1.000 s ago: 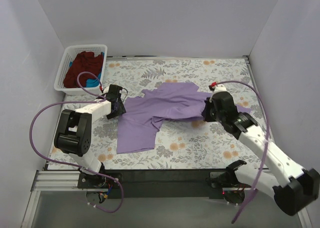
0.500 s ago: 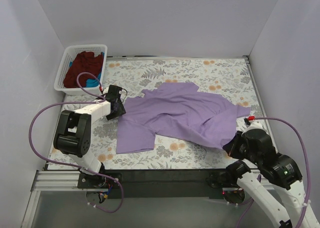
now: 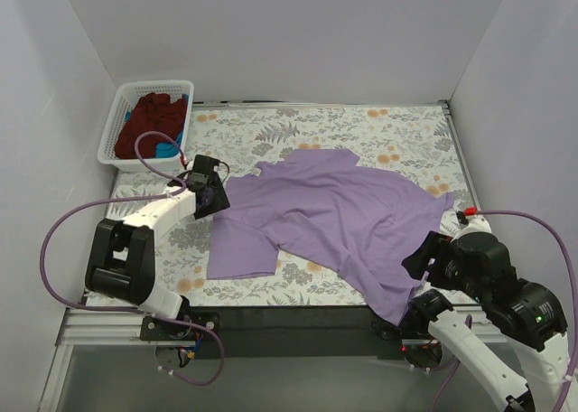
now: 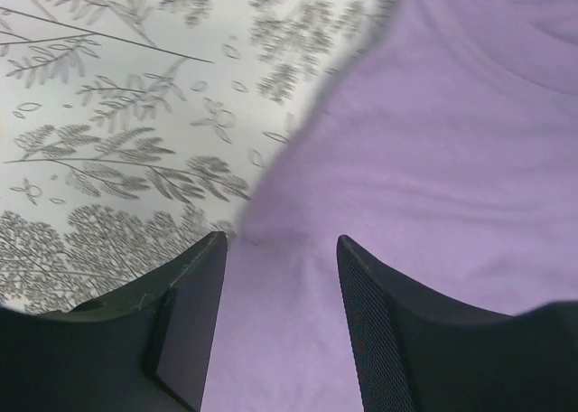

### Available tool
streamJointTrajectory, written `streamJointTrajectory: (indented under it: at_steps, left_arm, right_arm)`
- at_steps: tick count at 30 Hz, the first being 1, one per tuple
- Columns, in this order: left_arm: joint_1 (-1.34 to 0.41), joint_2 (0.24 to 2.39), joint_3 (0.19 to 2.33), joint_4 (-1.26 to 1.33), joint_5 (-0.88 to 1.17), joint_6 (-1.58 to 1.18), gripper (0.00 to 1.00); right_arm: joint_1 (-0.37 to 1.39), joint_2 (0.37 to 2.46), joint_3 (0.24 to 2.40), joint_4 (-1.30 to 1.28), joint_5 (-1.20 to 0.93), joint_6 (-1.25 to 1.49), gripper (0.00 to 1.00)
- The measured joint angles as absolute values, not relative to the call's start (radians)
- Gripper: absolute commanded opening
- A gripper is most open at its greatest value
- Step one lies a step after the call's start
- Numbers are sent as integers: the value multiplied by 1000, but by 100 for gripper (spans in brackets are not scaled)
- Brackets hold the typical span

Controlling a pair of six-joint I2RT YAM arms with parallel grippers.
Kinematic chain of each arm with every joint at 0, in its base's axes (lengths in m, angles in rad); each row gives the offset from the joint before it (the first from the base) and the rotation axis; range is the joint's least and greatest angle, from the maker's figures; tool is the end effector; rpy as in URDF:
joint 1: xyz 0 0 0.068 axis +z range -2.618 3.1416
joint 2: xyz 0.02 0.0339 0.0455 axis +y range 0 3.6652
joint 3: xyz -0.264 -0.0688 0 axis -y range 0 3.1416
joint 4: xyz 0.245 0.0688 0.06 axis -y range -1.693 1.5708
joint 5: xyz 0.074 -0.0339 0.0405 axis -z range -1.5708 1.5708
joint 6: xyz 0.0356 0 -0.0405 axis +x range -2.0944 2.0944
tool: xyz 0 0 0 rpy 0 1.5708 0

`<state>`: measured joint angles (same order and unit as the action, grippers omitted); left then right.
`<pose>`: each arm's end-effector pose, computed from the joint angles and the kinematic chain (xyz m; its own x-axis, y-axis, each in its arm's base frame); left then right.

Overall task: Fold and stack the t-shirts
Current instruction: Flatten the tshirt out

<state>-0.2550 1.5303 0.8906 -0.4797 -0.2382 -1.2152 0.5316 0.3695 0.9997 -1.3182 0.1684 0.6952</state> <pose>0.2818 -0.0648 0.1814 -0.4396 -0.8268 -0.3509 -0.7656 0.5492 -0.3350 0.0208 0.0053 0.3324 -0.6690 0.3392 -0.6614 0.0525 0.9092 0.4131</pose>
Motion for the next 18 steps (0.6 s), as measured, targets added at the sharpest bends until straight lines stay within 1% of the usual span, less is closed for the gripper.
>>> streamJointTrajectory:
  at_steps: [4, 9, 11, 13, 15, 18]
  left_arm:
    - [-328, 1463, 918, -513, -208, -1215, 51]
    - [-427, 1509, 1014, -517, -162, -1215, 51]
    - [-455, 1564, 1043, -509, -144, -1216, 51]
    - [-463, 1614, 1044, -504, -135, -1224, 51]
    - [-462, 1654, 1021, -505, -133, -1236, 51]
    - [-461, 1662, 969, -508, -130, -1258, 51]
  right_arm:
    - [532, 435, 992, -1267, 228, 641, 68]
    - [532, 604, 876, -1041, 237, 552, 68]
    - [532, 704, 832, -931, 238, 515, 68]
    - [530, 801, 802, -836, 247, 480, 72]
    - [518, 902, 778, -739, 252, 441, 74]
    - [458, 1011, 751, -614, 230, 406, 74]
